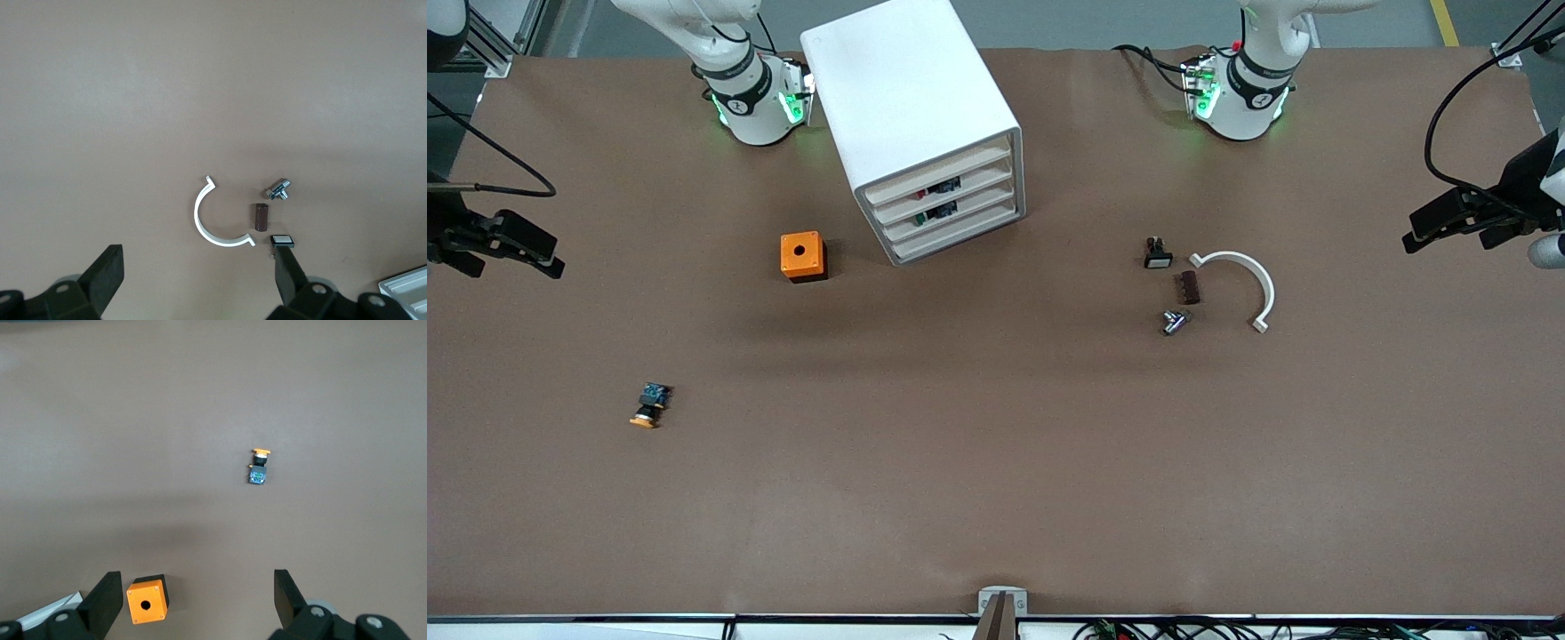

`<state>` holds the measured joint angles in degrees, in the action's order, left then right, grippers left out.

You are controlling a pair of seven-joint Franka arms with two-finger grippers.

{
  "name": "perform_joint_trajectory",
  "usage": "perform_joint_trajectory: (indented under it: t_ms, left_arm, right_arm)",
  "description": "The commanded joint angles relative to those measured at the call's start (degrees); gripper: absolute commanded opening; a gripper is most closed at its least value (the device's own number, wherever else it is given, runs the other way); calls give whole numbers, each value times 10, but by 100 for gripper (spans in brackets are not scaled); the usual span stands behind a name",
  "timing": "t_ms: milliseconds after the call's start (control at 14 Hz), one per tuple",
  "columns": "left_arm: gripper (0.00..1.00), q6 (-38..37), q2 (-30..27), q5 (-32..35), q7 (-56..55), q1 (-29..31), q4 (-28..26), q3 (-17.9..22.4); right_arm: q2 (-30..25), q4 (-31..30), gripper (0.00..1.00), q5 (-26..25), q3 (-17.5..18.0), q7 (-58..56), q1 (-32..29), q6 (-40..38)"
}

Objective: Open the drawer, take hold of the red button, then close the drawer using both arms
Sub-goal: 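Move both grippers out from rest toward the white cabinet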

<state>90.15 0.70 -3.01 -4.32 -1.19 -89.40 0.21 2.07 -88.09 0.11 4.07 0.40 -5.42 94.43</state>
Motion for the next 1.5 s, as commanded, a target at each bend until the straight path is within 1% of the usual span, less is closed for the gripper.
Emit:
perform_joint_trajectory:
  t_ms: [0, 214, 429, 571, 714, 929, 1000, 1214, 1429]
  left_arm:
    - [100, -9, 4, 9, 4, 5, 11, -6]
    - [100, -9, 5, 8, 3, 7, 11, -6]
    - [100, -19, 20, 9, -8, 8, 7, -3]
    - [100, -25, 39, 11, -10, 7, 6, -4]
    - [100, -25, 67, 5, -10, 0, 6, -6]
    - [100, -25, 117, -4, -10, -21, 6, -24]
    - [100, -25, 135, -23, -12, -29, 7, -28]
    - [100, -22, 177, -82, -73, -64, 10, -28]
    - [100, 3, 208, -131, -179, -121, 11, -28]
  right_arm:
    - [-6, -1, 100, 1, -1, 8, 5, 1]
    - [-6, -2, 100, 1, 0, 9, 5, 0]
    - [-6, -2, 100, 2, 0, 15, 13, 0]
    - [-5, -2, 100, 9, 1, 75, 20, -5]
    - [-3, -6, 100, 10, 1, 160, 44, -13]
    - [0, -6, 100, 10, 1, 256, 81, -14]
    - [4, -6, 100, 12, 2, 294, 94, -14]
    - [20, -4, 100, 83, 1, 400, 104, -11]
    - [31, -1, 100, 86, 0, 454, 130, -6]
